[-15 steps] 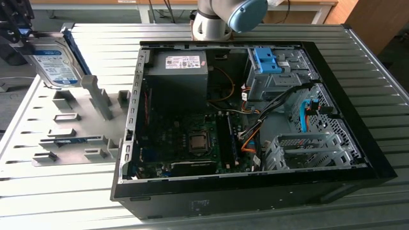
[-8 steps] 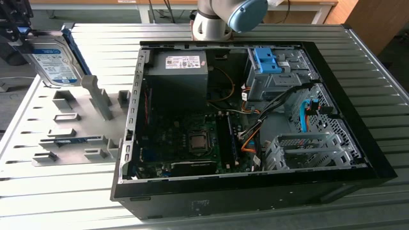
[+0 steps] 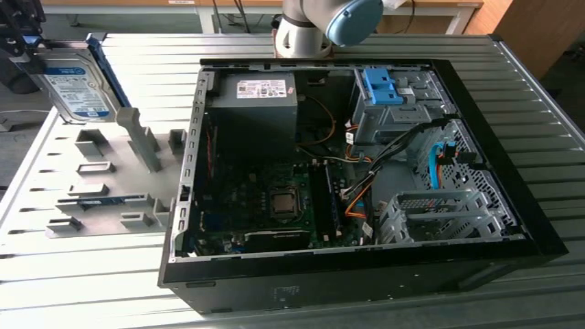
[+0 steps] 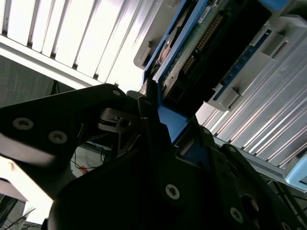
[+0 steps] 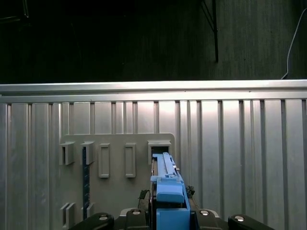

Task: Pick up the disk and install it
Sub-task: 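Pick up the disk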

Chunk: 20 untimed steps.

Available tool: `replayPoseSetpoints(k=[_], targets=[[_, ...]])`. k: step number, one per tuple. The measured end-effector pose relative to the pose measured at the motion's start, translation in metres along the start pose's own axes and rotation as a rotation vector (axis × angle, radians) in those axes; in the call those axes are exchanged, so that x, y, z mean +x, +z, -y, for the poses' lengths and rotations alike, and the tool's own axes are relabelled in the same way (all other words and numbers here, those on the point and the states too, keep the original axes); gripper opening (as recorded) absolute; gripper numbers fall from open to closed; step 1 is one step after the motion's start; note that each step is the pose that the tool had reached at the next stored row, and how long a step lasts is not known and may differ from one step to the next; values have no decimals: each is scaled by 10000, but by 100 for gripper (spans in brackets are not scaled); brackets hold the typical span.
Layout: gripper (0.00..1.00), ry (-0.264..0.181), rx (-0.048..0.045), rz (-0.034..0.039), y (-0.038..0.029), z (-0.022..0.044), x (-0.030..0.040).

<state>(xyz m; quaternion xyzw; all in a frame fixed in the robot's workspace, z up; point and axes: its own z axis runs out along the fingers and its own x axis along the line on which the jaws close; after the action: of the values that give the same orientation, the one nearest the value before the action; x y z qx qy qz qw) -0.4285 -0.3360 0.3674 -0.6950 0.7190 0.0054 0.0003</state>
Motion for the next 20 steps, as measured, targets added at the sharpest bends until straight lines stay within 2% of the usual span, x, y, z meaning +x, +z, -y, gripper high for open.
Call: replayPoseSetpoints(k=[20], targets=[[37,0,-1,9,-79,-1,-1]])
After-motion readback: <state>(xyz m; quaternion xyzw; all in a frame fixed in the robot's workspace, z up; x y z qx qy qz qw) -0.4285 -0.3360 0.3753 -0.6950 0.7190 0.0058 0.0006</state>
